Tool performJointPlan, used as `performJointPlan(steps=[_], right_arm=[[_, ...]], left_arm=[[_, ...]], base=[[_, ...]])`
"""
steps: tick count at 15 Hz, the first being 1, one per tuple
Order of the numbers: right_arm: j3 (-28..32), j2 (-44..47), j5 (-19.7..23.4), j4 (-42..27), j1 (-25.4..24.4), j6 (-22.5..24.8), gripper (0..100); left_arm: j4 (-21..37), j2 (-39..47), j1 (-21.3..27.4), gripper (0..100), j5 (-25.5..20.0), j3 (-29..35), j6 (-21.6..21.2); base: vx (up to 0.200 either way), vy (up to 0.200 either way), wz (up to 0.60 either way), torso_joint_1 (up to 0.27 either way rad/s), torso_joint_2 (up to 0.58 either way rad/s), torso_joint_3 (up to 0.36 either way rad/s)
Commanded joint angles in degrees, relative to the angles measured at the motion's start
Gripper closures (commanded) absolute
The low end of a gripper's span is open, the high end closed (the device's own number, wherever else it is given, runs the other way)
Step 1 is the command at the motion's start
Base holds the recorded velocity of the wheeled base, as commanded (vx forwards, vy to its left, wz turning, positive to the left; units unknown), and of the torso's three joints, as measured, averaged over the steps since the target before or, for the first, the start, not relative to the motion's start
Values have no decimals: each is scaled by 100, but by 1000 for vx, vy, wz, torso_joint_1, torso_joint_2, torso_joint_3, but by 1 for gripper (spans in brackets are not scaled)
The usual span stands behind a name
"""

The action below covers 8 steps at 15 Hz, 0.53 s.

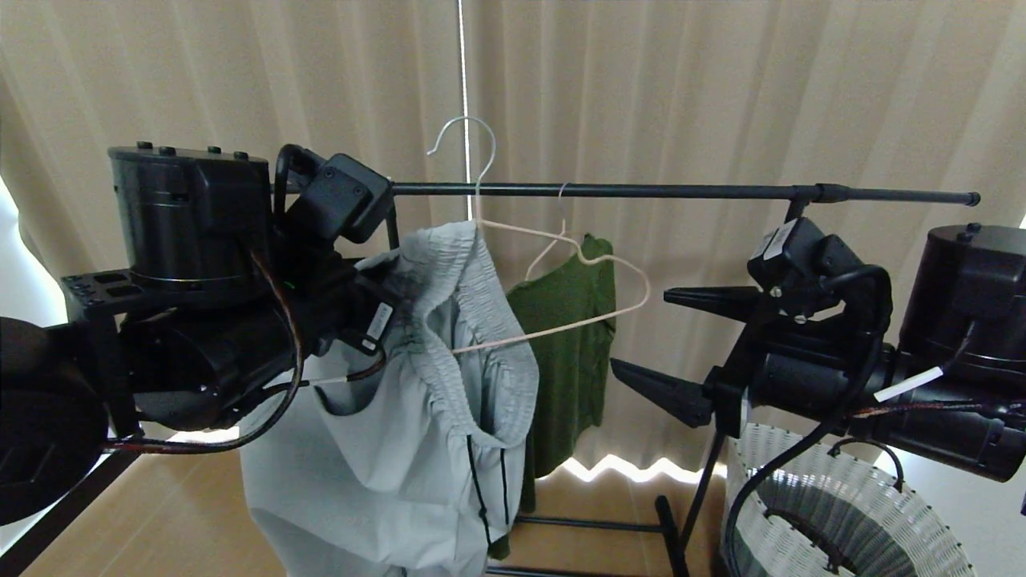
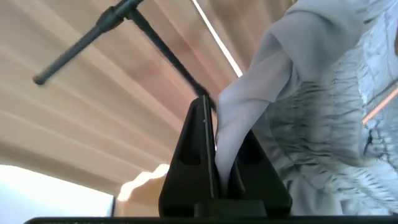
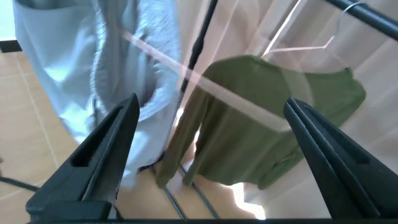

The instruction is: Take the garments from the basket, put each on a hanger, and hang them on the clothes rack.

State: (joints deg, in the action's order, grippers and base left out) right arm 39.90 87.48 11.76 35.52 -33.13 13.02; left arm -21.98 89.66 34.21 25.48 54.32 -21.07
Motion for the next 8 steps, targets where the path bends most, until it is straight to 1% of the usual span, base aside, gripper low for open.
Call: performJointPlan(steps=[1,2,3,6,8], right_arm=[[-9,155,-7,16,-123,-45,0],[0,217,-25,25,-158,-71,0],[18,358,-87,51,-281,-195,0],[123,604,-210,78,-396,-344,0],[194,718,-254,78,-378,-353,0]], left_arm=[[-17,-1,174,100,-34,210,498],[-17,-19,236,100,-43,246,595],[-52,-45,332,100,-52,325,691],[-439,-54,490,100,-131,395,683],[-465,-80,526,100,-289,395,665]], base=[[0,0,0,0,0,0],[0,0,0,0,0,0],[0,0,0,0,0,0],[0,0,0,0,0,0],[0,0,0,0,0,0]])
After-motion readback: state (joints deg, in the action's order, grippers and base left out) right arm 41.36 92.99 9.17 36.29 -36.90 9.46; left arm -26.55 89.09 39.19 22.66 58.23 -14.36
